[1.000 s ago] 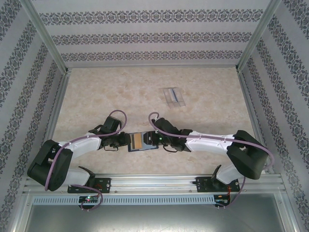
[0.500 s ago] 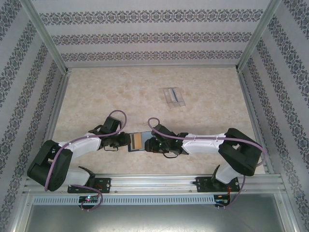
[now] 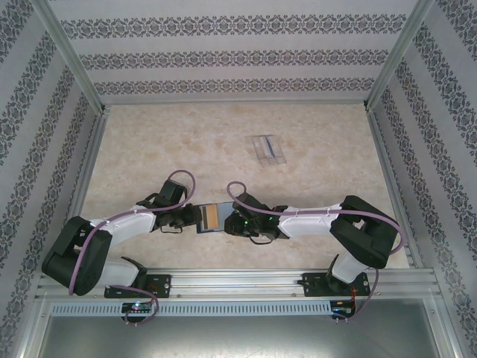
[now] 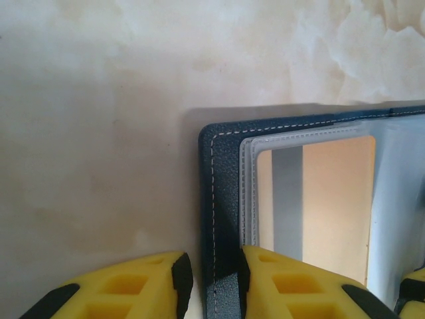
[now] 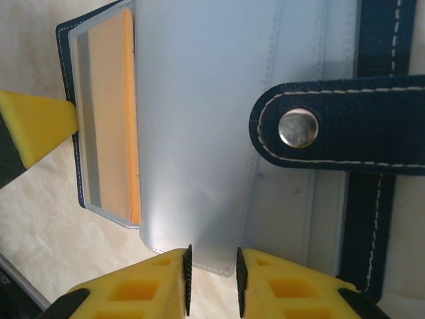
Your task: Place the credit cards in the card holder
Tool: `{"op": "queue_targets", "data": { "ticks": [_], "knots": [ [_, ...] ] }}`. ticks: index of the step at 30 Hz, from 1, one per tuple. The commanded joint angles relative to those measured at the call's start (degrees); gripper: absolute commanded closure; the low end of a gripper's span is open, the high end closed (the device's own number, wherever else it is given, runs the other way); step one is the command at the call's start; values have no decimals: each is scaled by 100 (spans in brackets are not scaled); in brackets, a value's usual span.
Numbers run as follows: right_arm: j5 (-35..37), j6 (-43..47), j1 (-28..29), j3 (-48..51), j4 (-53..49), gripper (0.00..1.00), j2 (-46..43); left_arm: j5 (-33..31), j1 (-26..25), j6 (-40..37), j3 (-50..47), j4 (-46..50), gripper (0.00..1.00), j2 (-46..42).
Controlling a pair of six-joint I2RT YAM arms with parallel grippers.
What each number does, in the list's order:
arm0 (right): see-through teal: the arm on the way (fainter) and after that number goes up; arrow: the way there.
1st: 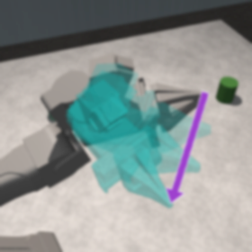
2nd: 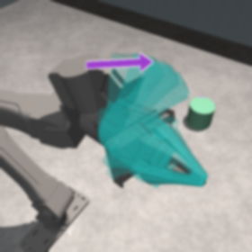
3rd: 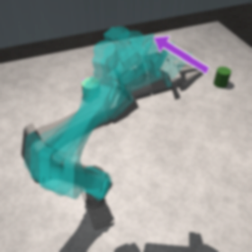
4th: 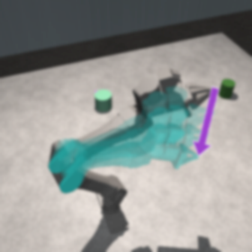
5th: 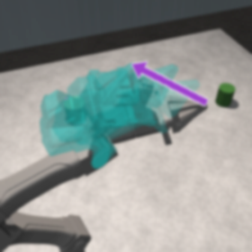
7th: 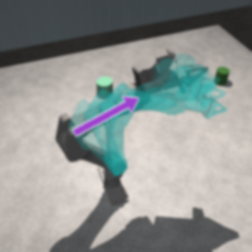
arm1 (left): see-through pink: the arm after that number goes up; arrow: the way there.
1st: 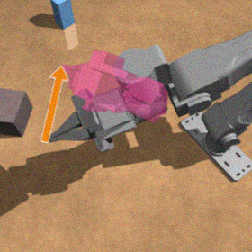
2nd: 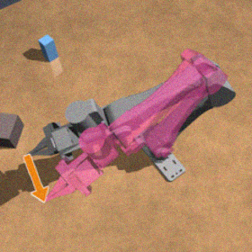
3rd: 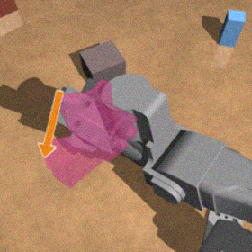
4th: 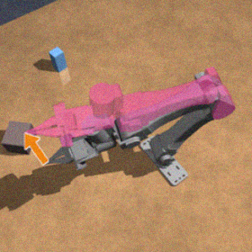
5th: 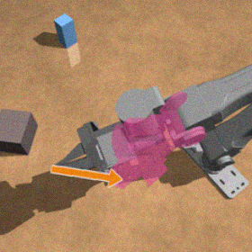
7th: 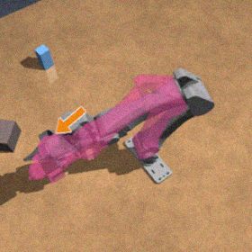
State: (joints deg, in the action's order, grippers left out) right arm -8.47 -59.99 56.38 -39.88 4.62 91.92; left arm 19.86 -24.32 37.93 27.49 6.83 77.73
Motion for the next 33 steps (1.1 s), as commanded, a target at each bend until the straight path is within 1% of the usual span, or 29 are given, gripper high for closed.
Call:
{"op": "queue_targets", "data": {
  "ticks": [1,18,23,26,27,29,33],
  "knots": [
    [56,63,-30,50,117,76,-59,206,-223,64,-302,-403,69,580],
    [165,111,-118,83,304,73,-355,162,-222,75,-313,-371,69,529],
    [214,188,-132,129,381,68,-446,196,-223,89,-314,-406,69,533],
    [162,239,-154,121,422,67,-421,192,-224,95,-340,-422,69,522],
    [161,280,-154,112,436,69,-406,191,-224,86,-341,-417,69,524],
    [188,349,-154,104,477,81,-370,194,-223,83,-319,-389,69,515],
    [164,448,-154,4,443,90,-315,126,-225,119,-386,-366,69,352]
  ]
}}
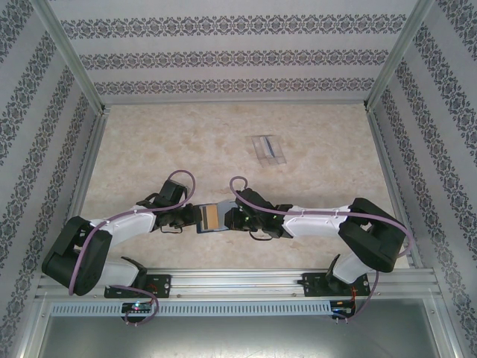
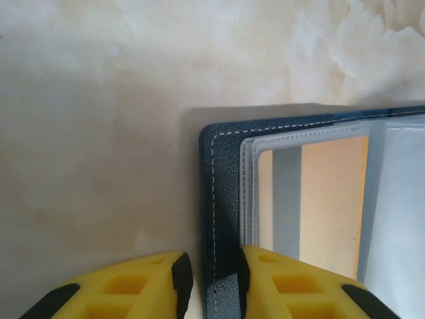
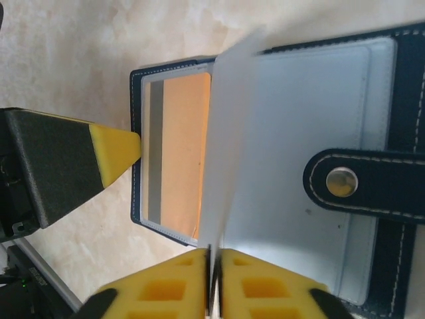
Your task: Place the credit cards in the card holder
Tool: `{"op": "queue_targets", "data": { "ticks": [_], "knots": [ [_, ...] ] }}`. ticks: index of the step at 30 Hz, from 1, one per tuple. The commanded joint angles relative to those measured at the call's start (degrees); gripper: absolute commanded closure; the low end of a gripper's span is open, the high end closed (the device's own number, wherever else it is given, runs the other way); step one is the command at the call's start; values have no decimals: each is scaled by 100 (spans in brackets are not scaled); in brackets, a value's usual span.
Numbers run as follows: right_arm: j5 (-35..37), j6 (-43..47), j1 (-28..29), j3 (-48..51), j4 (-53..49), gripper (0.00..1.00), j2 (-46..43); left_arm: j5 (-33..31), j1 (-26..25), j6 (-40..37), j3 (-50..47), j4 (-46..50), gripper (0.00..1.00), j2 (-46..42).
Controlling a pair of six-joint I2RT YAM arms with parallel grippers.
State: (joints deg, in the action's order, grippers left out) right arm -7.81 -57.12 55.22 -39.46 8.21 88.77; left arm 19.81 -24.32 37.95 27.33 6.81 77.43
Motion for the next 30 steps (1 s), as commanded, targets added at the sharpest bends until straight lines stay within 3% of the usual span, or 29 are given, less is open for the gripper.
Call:
{"op": "queue_targets", "data": {
  "ticks": [1,11,18,23,30],
  "knots": [
    [88,226,-33,-68,86,93,25,83,-227,141,-410,-341,69,293],
    [-125,657,145,-616,166,94,443,-267,-205,114,-416,272,65,-593],
    [-30,657,324,-847,303,76,688,-1150,-59,71,-288,1296,68,-1982],
    [-149,851,425,-934,766,67,1052,-789,67,114,-269,1195,68,-2520],
    [-256,813,419,-740,1491,59,1114,-666,137,-82,111,1214,68,-2225]
  ]
}}
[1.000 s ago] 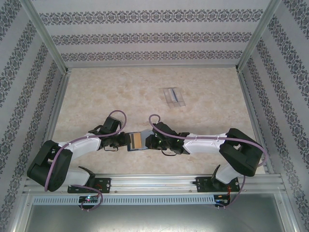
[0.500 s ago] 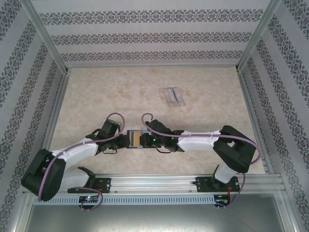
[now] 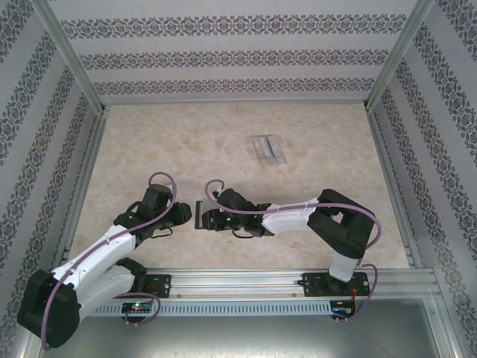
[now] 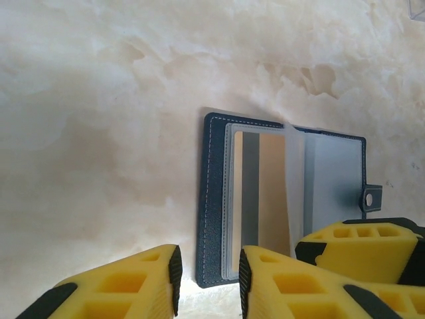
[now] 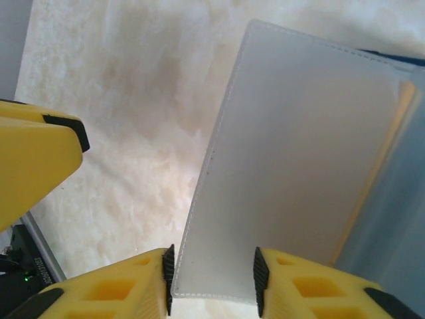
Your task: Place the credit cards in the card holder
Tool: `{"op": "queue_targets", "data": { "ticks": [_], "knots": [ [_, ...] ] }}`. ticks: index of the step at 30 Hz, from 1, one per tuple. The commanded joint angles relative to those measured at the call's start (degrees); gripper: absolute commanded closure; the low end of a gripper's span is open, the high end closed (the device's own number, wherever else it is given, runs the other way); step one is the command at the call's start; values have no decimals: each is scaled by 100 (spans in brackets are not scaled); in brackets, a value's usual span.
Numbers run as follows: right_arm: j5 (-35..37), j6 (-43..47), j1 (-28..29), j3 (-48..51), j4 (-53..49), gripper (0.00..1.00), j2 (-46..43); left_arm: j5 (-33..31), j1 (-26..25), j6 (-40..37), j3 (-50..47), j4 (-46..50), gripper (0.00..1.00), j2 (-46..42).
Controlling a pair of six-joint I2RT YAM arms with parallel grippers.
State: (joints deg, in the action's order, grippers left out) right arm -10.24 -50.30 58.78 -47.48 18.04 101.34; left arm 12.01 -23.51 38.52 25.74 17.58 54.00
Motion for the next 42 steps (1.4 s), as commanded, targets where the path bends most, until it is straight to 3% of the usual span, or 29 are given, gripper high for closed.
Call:
{"op": "queue_targets", "data": {
  "ticks": [1,6,13,16,20,28,33,36,42],
  "knots": [
    [67,196,40,132,486,59,-280,157,56,-173,329,131,68,223],
    [653,679,-70,462,38,44,-1284,374,54,-333,537,-186,63,848],
    [2453,1461,-417,363,-1761,37,-2604,129,17,-668,912,-429,57,1857],
    [2817,2164,-835,200,-2188,20,-2745,-1,14,-620,813,-908,50,2121],
    [2910,2659,-1632,-365,-3048,2,-2473,-344,13,-800,1053,-1286,30,2274],
    [2362,3060,-2891,-1861,-3874,2,-1278,-2188,19,-1207,483,-2751,16,1997],
    [2014,3781,-3275,-2904,-3992,2,-46,-1500,34,-1548,142,-3659,13,1994],
    [1987,4079,-3465,-3673,-4341,2,649,-1537,48,-1511,253,-3570,11,2235],
    [1625,4467,-3691,-4731,-5029,16,1483,-1577,57,-1458,497,-3312,9,2525]
  ]
}}
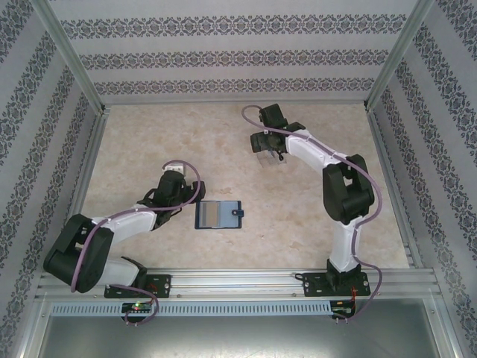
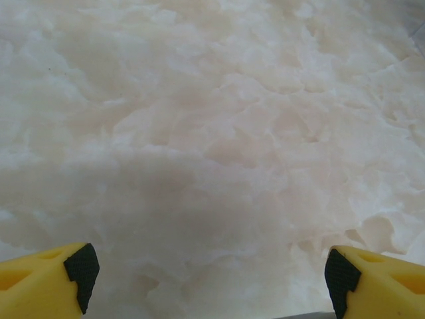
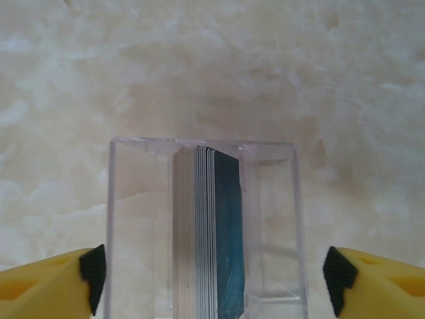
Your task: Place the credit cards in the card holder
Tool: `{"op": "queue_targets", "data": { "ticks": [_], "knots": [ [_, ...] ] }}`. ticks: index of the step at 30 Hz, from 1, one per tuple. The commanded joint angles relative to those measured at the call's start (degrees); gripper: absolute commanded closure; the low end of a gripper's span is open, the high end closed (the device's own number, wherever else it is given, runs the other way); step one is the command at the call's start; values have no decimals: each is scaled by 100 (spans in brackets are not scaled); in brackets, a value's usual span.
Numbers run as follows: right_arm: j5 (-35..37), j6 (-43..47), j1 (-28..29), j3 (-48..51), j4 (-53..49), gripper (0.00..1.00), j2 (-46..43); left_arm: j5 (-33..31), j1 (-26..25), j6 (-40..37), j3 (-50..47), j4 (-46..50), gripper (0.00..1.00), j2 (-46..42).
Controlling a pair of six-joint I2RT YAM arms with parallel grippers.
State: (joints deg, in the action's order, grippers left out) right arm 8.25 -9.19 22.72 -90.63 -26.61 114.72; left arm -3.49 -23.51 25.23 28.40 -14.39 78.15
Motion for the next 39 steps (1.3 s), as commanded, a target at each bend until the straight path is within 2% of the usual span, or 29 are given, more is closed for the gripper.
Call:
{"op": "queue_targets", "data": {
  "ticks": [1,12,19,24,28,34,39],
  "knots": [
    [-221,380,-101,-450,-594,16,188,13,54,-147,237,-131,9,126],
    [3,548,-252,-653,-896,15,578,-98,50,-83,223,-108,9,129],
    [-250,416,-225,-682,-868,15,365,-109,52,-75,206,-103,9,116],
    [-128,450,-211,-796,-901,14,378,-137,56,-63,231,-90,8,141],
    [242,528,-181,-905,-1064,14,565,-125,57,-85,278,-38,8,142],
    [1231,763,80,-989,-1287,13,827,-136,51,-70,245,-55,8,131],
    [1270,697,118,-1050,-1408,13,838,-139,52,-49,209,-92,8,125]
  ]
}}
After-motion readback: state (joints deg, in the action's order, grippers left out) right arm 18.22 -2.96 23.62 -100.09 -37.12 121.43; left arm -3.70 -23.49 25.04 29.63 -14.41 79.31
